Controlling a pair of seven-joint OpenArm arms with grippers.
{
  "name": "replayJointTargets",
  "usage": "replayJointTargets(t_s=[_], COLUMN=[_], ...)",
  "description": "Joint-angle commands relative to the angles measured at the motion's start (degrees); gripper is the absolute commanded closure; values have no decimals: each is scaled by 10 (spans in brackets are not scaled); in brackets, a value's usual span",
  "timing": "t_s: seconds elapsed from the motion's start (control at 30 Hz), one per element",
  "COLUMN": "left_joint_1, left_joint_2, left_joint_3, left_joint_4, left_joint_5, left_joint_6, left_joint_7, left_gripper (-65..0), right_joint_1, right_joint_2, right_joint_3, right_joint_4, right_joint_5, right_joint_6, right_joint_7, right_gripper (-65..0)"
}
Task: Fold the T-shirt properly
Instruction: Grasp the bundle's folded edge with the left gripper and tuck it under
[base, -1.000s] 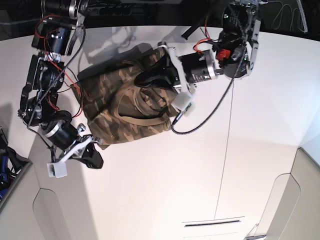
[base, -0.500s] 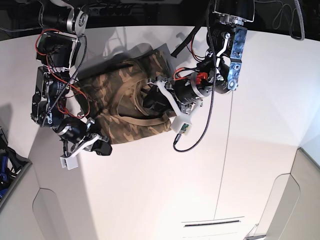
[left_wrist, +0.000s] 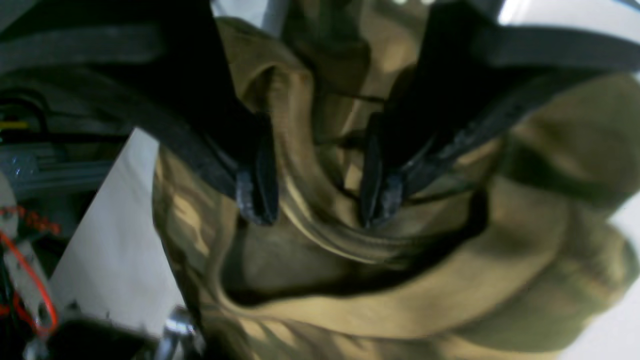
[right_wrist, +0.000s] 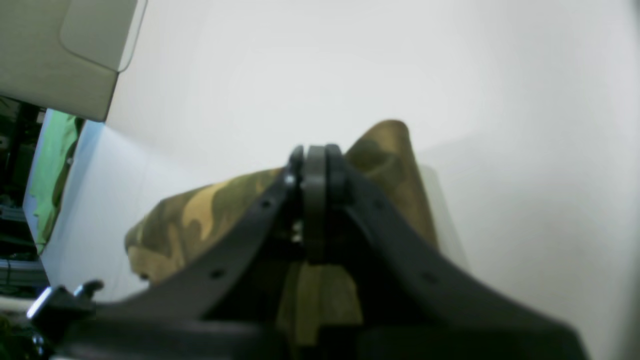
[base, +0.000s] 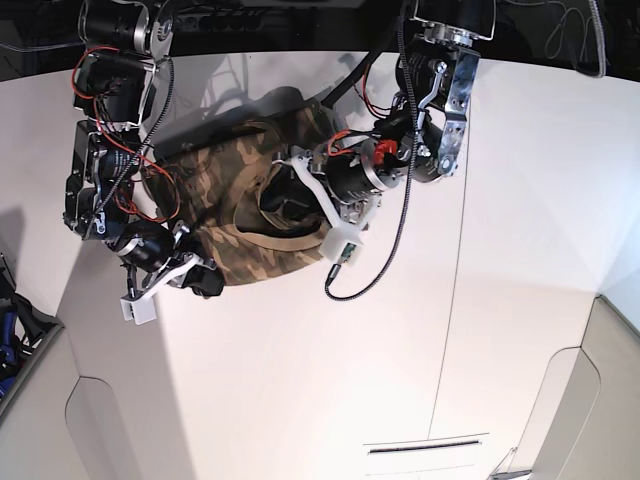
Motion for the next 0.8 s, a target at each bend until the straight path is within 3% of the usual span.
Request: replayJointTargets(t_s=[0.0, 0.27, 0.5, 0.77], left_joint_1=[-7, 2, 2, 0], left_joint_2=[5, 9, 19, 18], left_joint_3=[2, 10, 10, 10], left_joint_4=[7, 5, 5, 6], left_joint_5=[0, 31, 76, 76], left_joint_6=[-4, -2, 11, 11], left_joint_7=[-10, -10, -30, -31], left_gripper=[-299, -281, 0, 0], right_joint_1=[13, 13, 13, 13], right_joint_2=[2, 2, 2, 2], right_joint_3=[0, 0, 0, 0], right_joint_4=[9, 9, 9, 9], right_joint_5=[13, 13, 13, 10], right_joint_6=[5, 5, 5, 5], right_joint_7=[9, 9, 9, 9], right_gripper=[0, 0, 0, 0])
